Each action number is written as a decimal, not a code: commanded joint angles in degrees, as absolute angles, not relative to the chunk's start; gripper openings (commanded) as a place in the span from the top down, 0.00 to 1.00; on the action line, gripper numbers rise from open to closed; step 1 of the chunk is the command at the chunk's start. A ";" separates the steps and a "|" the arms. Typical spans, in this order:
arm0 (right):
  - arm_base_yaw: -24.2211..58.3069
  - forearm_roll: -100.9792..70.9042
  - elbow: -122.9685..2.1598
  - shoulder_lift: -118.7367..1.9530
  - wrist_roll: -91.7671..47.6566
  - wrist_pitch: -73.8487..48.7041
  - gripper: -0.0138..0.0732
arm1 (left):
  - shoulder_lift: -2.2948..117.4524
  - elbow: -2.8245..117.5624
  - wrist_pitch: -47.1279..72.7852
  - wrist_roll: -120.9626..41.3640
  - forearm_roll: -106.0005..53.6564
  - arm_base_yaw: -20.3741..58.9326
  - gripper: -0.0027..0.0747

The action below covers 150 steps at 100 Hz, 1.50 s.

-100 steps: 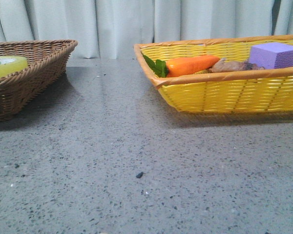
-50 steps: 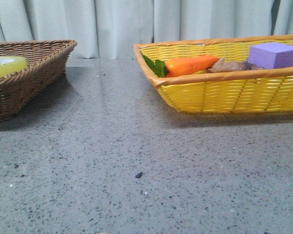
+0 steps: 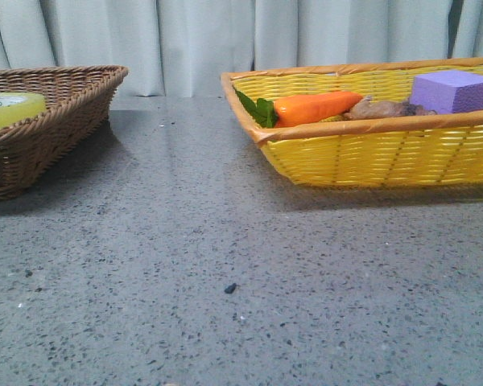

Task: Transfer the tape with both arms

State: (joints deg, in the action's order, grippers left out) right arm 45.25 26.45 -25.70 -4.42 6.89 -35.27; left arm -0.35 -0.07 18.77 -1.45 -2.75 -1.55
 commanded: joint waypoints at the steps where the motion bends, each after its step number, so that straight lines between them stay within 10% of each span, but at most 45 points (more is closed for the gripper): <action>1: 45.03 28.09 -27.00 -5.08 6.99 -31.30 0.93 | -2.06 -0.77 15.27 -1.10 -3.46 -1.58 0.99; 49: 36.21 28.09 -23.39 -5.08 6.99 -28.17 0.93 | -2.06 -0.77 15.27 -1.10 -3.46 -1.58 0.99; 103: 1.67 10.38 -6.84 -3.19 7.08 20.80 0.93 | -2.06 -0.77 15.27 -1.10 -3.46 -1.58 0.99; 150: -5.88 3.98 1.85 1.76 7.08 -5.78 0.93 | -2.06 -0.77 15.27 -1.10 -3.46 -1.58 0.99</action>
